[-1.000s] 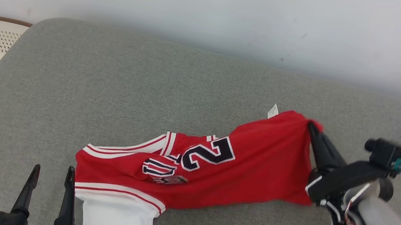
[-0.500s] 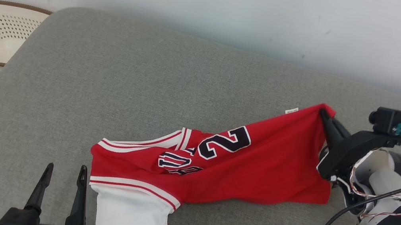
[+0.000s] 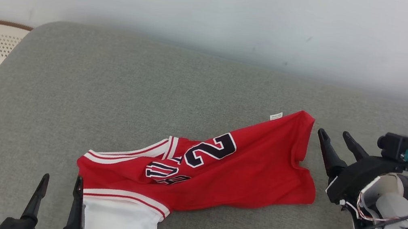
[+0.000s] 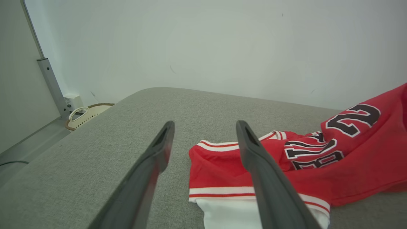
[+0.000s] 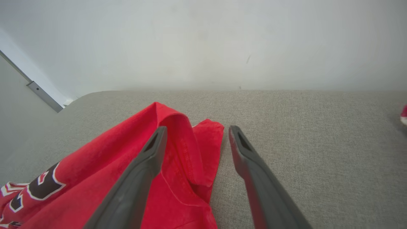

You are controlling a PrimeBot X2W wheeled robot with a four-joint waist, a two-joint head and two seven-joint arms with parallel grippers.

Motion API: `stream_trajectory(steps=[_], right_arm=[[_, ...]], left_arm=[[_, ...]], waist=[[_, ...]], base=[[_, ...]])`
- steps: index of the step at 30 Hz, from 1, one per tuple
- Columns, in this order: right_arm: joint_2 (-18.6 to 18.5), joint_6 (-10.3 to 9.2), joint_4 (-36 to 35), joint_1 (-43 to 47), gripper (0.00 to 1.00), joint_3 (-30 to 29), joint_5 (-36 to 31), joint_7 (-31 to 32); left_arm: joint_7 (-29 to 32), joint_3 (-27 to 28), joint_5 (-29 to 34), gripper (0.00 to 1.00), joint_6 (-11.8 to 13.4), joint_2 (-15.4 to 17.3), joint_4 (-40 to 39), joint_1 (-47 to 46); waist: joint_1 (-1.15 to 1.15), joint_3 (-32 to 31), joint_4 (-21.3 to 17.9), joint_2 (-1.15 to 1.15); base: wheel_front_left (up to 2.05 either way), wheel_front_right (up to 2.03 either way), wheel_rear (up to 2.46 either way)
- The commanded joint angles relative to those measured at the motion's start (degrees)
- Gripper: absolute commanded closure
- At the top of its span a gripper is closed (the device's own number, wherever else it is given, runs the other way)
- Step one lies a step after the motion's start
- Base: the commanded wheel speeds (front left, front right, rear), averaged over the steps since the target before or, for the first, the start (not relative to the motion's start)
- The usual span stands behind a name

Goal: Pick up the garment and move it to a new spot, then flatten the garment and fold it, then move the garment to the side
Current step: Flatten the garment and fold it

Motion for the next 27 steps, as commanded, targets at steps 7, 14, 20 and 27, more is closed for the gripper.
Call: stream_trajectory(steps=[7,14,20,27], right_arm=[[-4.3,-0.05,-6.1,6.4,0.00,-1.1,-0.4,-4.0],[-5.7,-0.05,-12.3,13.1,0.00,-6.4,-4.3,-4.2],[-4.8,-0.05,-13.5,16.5,0.00,-7.0,-9.2,-4.3],[-3.0,-0.05,-9.8,14.3,0.00,-6.5,-12.6,-1.5]], left_arm=[[-0.2,0.2,0.1,0.00,-0.1,0.0,-0.7,1.8],[-0.2,0.7,0.1,0.00,0.1,0.0,-1.4,2.6],[-0.2,0.5,0.2,0.00,0.3,0.0,-1.5,2.4],[-0.2,0.2,-0.2,0.00,0.2,0.0,-1.5,1.6]], waist=[[0.00,-1.4,-2.1,0.00],[0.00,-1.2,-2.4,0.00],[0.00,-0.9,-2.5,0.00],[0.00,-0.1,-1.7,0.00]], base=[[0.00,0.00,0.00],[0.00,0.00,0.00],[0.00,0.00,0.00],[0.00,0.00,0.00]])
